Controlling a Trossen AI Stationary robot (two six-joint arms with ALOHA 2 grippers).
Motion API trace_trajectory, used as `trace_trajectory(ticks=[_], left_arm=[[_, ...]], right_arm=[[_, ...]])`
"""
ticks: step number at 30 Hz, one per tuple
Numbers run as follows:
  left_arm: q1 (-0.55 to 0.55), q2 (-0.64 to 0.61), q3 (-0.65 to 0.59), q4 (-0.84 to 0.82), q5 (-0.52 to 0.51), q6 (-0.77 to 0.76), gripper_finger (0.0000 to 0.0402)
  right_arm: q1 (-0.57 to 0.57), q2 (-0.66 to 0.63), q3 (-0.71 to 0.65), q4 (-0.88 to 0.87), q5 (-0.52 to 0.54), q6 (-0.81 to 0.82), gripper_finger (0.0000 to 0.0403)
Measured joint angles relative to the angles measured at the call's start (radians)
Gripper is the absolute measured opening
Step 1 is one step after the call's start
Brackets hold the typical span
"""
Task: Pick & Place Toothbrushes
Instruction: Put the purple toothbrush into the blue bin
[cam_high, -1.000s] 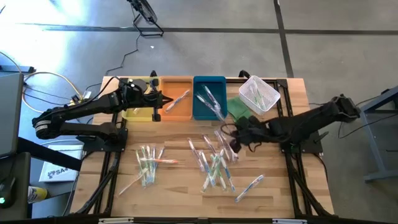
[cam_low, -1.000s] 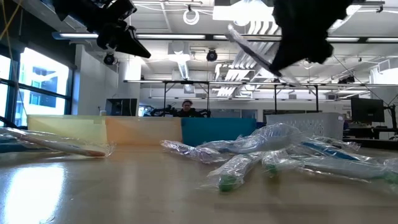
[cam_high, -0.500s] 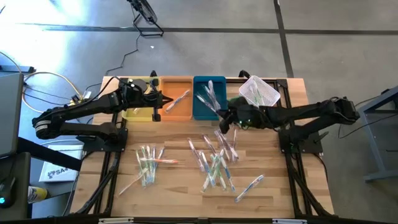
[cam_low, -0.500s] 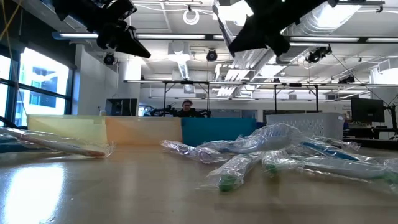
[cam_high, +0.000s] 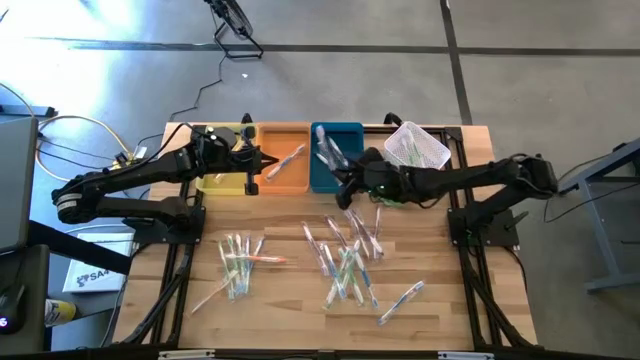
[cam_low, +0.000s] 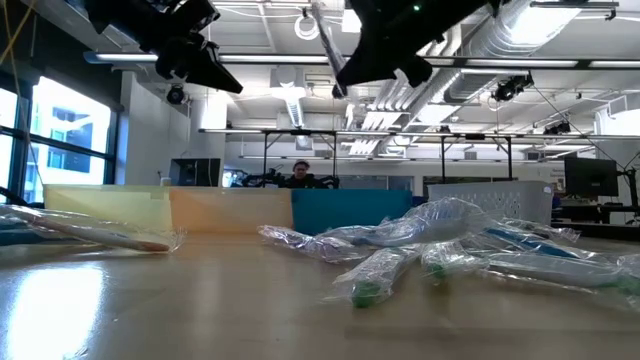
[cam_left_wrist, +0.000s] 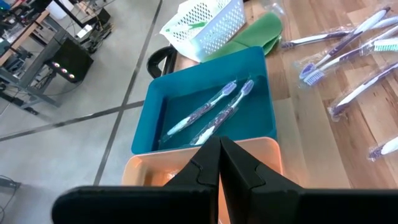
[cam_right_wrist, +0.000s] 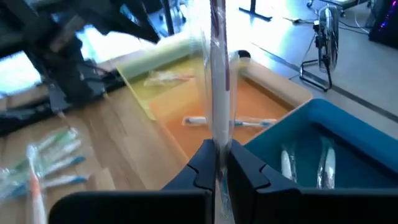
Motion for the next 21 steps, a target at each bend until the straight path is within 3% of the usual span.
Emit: trace_trajectory(ticks=[8, 21], left_arm=[[0.000, 0.000, 0.000, -0.001, 0.000, 0.001, 0.0006], [0.000, 0.000, 0.000, -0.003, 0.000, 0.001, 0.0006]], right_arm=[[-0.071, 0.116, 0.193, -0.284, 0.056, 0.045, 0.0009], [-0.234, 0.257, 0.212, -0.347, -0.135, 0.113, 0.0009]])
